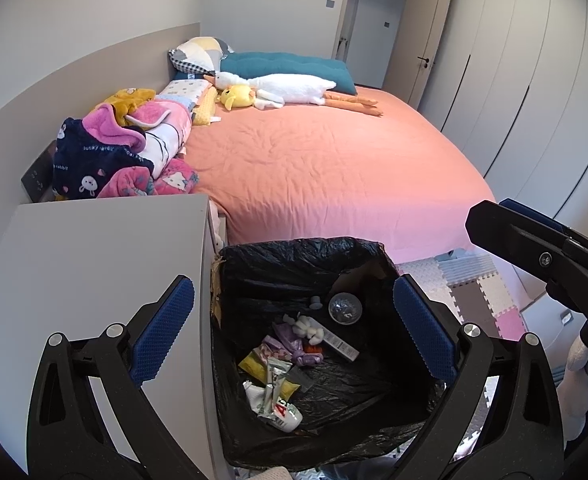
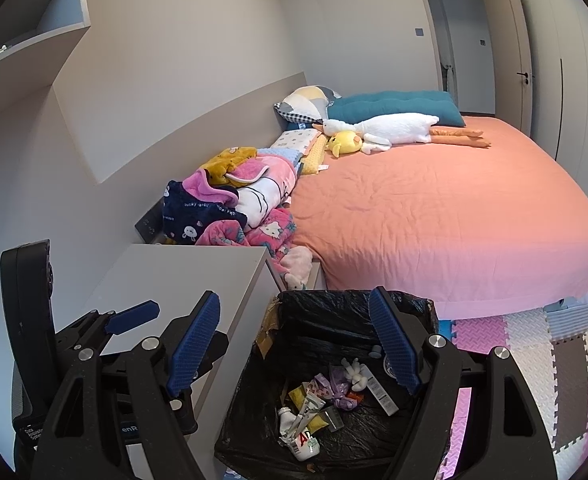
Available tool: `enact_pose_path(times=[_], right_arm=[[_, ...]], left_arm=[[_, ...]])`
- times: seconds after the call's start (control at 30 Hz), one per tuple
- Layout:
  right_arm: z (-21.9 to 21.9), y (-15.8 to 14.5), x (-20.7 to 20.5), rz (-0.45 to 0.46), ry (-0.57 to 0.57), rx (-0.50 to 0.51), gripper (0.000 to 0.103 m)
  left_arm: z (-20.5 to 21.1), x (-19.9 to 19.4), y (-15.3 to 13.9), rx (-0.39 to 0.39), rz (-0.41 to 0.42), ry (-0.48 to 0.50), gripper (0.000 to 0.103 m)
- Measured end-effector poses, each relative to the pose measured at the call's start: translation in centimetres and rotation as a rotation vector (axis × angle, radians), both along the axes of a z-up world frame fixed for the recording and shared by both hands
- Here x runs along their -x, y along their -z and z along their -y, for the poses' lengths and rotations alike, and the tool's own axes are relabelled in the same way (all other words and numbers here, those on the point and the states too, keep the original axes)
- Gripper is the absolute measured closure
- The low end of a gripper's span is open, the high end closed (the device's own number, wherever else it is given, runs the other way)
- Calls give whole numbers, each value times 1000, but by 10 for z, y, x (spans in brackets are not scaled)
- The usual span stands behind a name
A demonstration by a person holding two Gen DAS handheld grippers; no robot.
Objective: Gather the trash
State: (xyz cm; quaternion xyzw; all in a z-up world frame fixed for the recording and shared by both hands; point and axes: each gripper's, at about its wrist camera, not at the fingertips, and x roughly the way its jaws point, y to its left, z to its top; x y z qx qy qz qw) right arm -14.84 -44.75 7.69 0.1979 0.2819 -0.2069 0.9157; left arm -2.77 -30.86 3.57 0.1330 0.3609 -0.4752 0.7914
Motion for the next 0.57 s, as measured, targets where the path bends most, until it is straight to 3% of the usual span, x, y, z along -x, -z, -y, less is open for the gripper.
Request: enact_pose_path(times=[0.57], right_arm=[[-4,-1,1,0,0,2,26]], left_arm=[[-4,4,-5,4,14,2,7]])
